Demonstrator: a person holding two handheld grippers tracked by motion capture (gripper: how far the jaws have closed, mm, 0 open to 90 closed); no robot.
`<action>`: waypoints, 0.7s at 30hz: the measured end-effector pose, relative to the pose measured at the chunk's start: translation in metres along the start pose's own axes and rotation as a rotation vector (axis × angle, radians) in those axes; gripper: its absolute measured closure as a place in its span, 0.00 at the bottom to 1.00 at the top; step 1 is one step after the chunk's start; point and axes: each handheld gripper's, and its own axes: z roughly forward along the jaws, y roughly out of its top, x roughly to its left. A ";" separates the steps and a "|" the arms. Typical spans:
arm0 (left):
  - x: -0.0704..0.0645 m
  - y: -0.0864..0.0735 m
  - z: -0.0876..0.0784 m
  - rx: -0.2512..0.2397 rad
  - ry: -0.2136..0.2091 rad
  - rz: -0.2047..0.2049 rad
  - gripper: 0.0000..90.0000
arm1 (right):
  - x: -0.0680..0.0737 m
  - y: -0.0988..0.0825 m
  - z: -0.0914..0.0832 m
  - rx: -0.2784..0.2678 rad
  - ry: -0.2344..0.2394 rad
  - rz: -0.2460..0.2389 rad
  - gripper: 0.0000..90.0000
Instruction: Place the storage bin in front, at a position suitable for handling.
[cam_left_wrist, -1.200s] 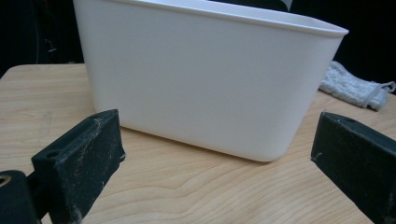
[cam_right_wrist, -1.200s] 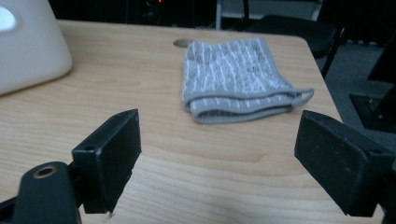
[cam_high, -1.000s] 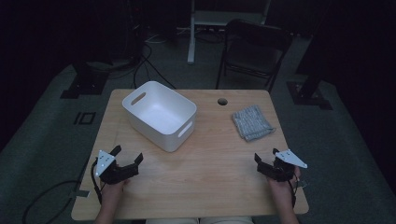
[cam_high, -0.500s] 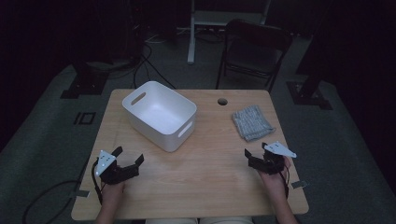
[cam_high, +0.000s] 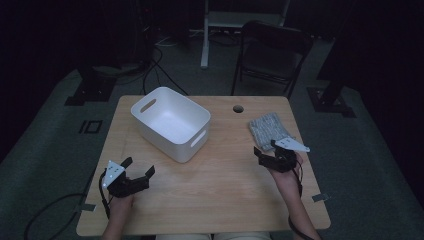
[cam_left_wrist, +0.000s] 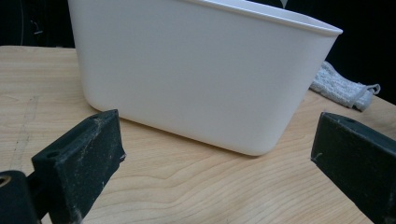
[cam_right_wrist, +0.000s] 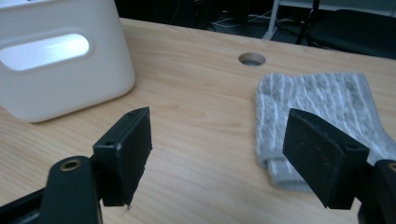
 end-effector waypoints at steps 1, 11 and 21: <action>0.000 0.000 0.000 0.001 0.001 0.001 0.03 | 0.000 0.003 0.002 0.001 0.011 0.002 0.26; 0.001 0.000 0.000 0.001 0.003 -0.002 0.03 | 0.008 0.029 0.023 0.005 0.025 -0.005 0.26; 0.001 -0.001 0.001 0.011 -0.001 0.004 0.03 | 0.019 0.047 0.048 0.031 0.058 0.004 0.27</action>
